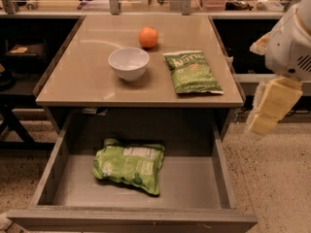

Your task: Pick green rice chip bag from top drawer and place on counter

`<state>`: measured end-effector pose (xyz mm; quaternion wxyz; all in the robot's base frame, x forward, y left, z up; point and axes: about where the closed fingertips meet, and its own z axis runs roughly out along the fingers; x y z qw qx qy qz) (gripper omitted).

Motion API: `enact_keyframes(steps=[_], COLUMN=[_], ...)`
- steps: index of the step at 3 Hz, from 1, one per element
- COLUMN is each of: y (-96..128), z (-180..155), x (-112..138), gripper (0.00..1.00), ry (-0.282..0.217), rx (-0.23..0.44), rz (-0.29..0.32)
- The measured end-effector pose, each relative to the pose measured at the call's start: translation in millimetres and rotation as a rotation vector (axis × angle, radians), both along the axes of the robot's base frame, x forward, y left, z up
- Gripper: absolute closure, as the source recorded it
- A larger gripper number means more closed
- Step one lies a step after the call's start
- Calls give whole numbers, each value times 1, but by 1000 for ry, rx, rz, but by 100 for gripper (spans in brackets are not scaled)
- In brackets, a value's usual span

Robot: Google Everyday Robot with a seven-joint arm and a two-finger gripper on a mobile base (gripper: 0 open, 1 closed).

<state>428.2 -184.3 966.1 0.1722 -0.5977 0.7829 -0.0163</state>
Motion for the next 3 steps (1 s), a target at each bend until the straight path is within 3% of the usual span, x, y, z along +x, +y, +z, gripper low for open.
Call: enact_keyframes(steps=[2,3], y=[105,109], z=[-38,-41], x=[-11,-12], gripper=[0,0], ry=[74,71], rx=[112,120], rz=[47,51])
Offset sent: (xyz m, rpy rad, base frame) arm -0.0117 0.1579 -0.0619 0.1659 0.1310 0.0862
